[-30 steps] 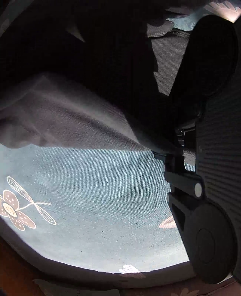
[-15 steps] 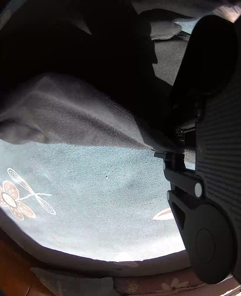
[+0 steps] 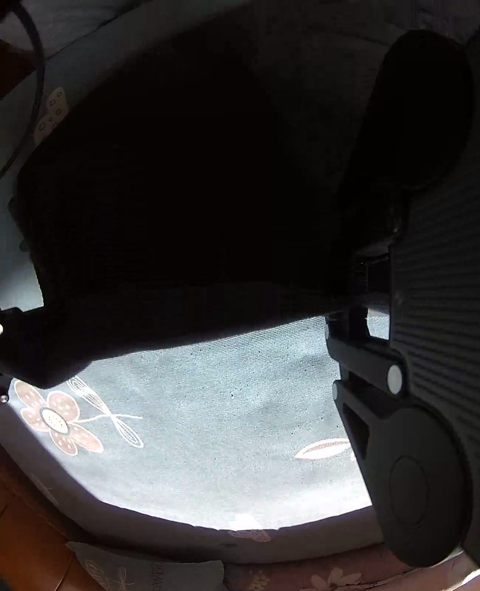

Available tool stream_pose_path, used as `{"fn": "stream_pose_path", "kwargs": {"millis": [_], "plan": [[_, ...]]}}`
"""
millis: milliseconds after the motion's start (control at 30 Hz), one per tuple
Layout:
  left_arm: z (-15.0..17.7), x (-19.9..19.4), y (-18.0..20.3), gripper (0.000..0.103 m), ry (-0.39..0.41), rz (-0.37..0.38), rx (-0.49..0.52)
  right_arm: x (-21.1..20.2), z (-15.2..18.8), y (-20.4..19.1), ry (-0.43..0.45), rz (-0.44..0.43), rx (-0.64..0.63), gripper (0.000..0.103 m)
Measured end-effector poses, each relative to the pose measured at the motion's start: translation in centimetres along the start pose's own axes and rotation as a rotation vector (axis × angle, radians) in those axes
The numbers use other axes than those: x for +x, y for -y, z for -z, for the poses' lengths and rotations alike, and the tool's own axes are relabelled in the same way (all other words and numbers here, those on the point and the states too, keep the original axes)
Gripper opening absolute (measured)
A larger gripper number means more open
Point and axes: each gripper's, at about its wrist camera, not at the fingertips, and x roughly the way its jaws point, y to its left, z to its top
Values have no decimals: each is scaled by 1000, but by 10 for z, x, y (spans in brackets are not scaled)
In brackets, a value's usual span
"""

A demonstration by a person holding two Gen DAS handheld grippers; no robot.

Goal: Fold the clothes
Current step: 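Lift the pants by the waistband with both grippers, letting the legs hang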

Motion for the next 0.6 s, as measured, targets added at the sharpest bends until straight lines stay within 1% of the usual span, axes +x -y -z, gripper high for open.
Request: {"fn": "stream_pose_path", "kwargs": {"millis": [133,300,367,433,500,600], "plan": [[-13,-15,14,0,22,61,16,-7,7,-17,-17,44,-123,11],[-28,-28,28,0,48,119,35,-7,23,-51,-80,101,-375,11],[-34,-29,33,0,60,139,44,-5,31,-66,-103,135,-500,11],[-40,-30,38,0,71,159,54,-6,38,-77,-117,158,-589,11],[-46,-30,42,0,83,179,64,-5,44,-84,-131,179,-645,12],[-55,-32,49,0,101,208,78,-4,62,-96,-142,238,-780,12]]}}
